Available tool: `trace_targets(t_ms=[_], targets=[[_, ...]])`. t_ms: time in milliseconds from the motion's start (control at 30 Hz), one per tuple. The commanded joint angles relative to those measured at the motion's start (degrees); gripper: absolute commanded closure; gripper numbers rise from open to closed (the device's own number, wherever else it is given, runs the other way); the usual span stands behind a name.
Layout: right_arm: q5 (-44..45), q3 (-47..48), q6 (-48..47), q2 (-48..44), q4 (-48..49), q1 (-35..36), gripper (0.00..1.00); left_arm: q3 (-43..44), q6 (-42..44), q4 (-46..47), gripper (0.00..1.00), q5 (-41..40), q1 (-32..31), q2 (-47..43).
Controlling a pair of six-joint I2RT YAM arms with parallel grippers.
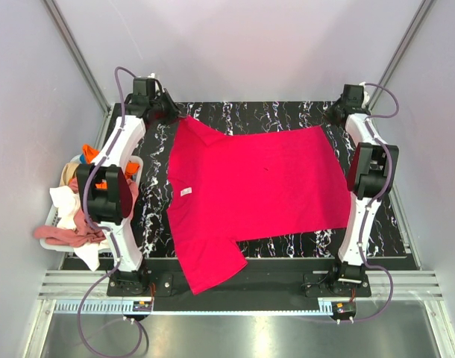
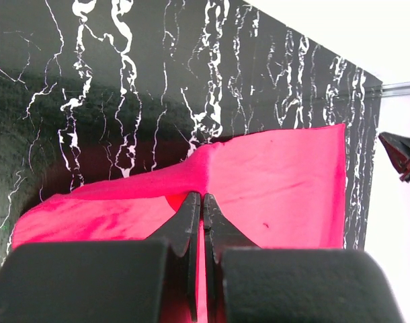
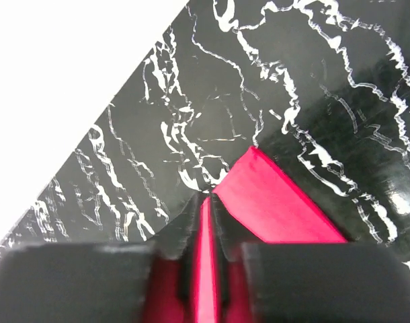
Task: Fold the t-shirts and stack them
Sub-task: Flatten the tshirt out, then fold the tshirt
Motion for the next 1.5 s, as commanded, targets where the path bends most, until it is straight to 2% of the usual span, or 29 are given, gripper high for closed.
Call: trace_targets(t_ms=[0, 67, 167, 433, 600, 700, 967, 1167, 1300, 1400, 1467], targets=[[-2.2, 4.1, 0.9, 2.1, 1.2, -0.4, 0.78, -1.1, 0.8, 1.3, 1.00, 0.3, 0.4, -3.3], [-3.1, 8.5, 1.0, 6.7, -3.3, -0.3, 0.69, -1.7, 0.6, 1.3, 1.00, 0.9, 0.4, -3.3], [-4.2, 15.0, -1.7, 10.8, -5.2, -0.3, 0.63, -1.9, 0.2, 1.4, 1.00, 1.4, 0.4, -3.4], [3.1, 28.3, -4.7, 19.8, -17.8, 0.1, 0.62, -1.9, -0.1, 1.8, 1.00, 1.8, 0.2, -2.6], [4.2, 34.7, -6.2, 23.4, -25.4, 0.4, 0.62, -2.7, -0.4, 2.5, 1.00, 2.2, 0.0, -2.1], [5.2, 35.0, -6.3, 23.4, -26.3, 0.5, 0.62, -2.7, -0.5, 2.7, 1.00, 2.2, -0.1, -2.0], [-0.7, 35.7, -6.4, 25.3, -27.2, 0.6, 0.62, -3.1, -0.8, 3.1, 1.00, 2.0, 0.0, -2.4], [-1.7, 35.7, -5.5, 26.9, -27.1, 0.8, 0.61, -3.3, -0.9, 3.4, 1.00, 2.1, -0.1, -2.4], [0.3, 35.7, -5.4, 26.8, -27.8, 1.3, 0.65, -3.2, -0.8, 3.4, 1.00, 2.1, 0.0, -2.4], [0.5, 36.2, -5.4, 27.0, -28.4, 1.4, 0.75, -3.2, -0.7, 3.4, 1.00, 1.9, 0.0, -2.5], [0.0, 36.7, -5.6, 27.1, -28.3, 1.4, 0.85, -3.0, -0.7, 3.4, 1.00, 1.9, 0.1, -2.5]])
